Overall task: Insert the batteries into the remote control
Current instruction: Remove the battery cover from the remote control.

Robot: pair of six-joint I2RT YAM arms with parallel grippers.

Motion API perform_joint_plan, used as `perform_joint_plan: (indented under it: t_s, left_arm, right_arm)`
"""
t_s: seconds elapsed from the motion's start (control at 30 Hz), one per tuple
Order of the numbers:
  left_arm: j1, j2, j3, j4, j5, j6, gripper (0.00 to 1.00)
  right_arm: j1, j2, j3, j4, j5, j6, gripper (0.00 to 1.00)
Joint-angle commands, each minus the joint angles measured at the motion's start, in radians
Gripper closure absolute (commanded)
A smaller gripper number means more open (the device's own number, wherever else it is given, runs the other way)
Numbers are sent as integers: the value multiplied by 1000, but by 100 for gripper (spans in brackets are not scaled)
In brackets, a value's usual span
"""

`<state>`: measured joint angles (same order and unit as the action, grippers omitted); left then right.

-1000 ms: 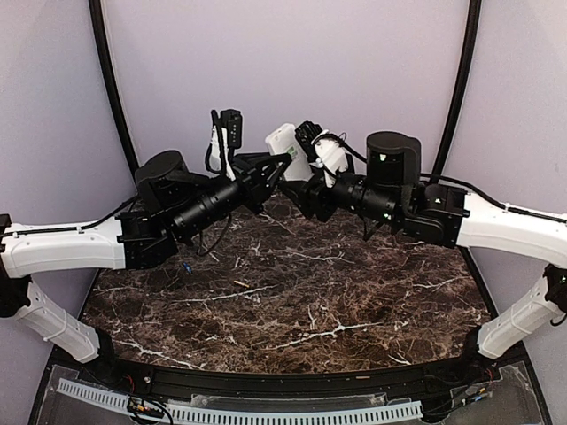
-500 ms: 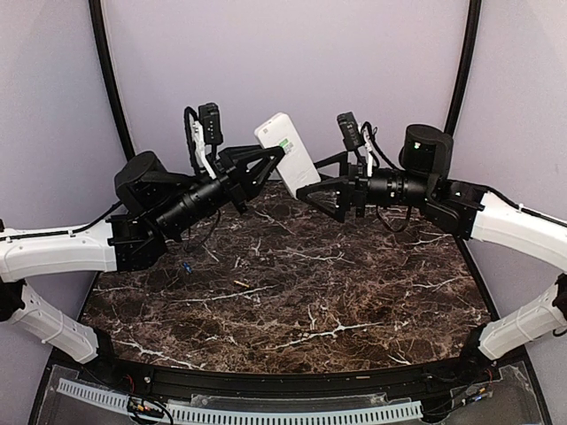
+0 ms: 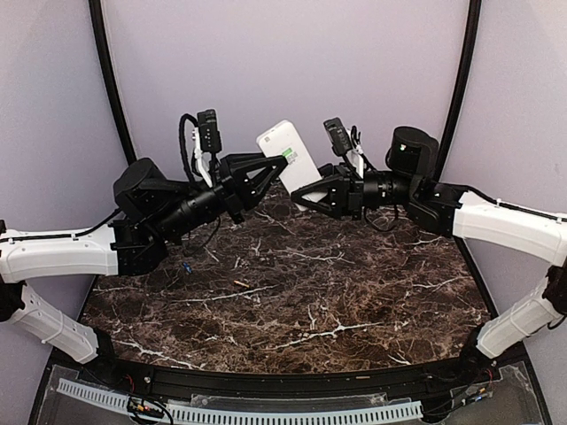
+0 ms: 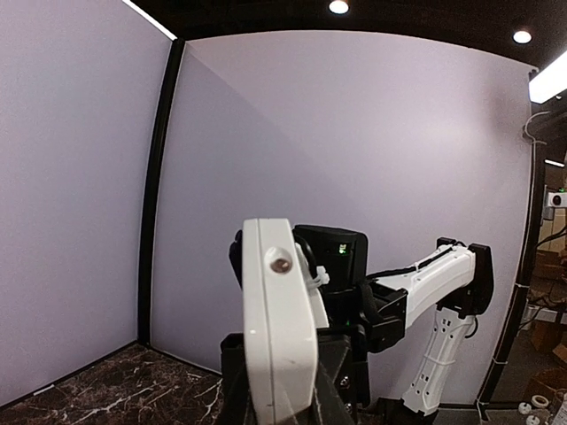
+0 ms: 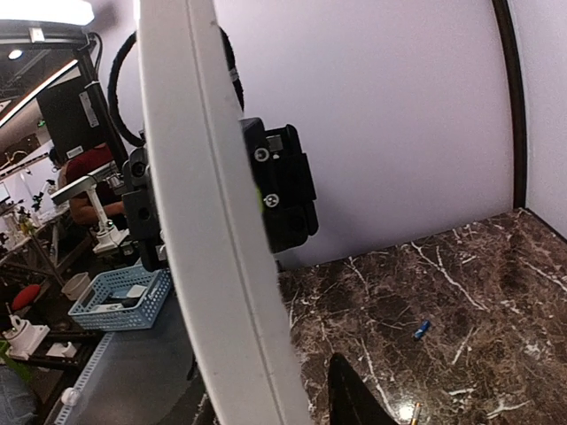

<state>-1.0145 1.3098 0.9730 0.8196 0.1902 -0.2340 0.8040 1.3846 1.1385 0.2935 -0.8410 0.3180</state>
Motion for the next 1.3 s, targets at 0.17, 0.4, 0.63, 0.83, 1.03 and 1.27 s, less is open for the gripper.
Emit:
perform_joint_plan:
  t_s: [0.17, 0.4, 0.63, 0.83, 1.03, 1.27]
  left_arm:
    - [-1, -31, -9, 61, 18, -12, 100]
    - [0, -32, -14, 22, -4, 2, 100]
    - [0, -38, -33, 36, -21, -1, 100]
    - [0, -36, -29, 12, -43, 44, 100]
    - [21, 16, -80, 27, -108, 84, 100]
    - [86, 97, -121, 17, -98, 85, 100]
  right_arm:
    - [-9, 2, 32, 8, -94, -10, 87]
    - [-13, -37, 40, -86, -57, -67, 100]
    - [-14, -55, 50, -172, -10, -109, 87]
    - [-18, -52, 26, -200, 46, -122, 71]
    - [-64, -7, -18, -189, 92, -114, 63]
    - [-115, 40, -106, -160, 116, -97, 48]
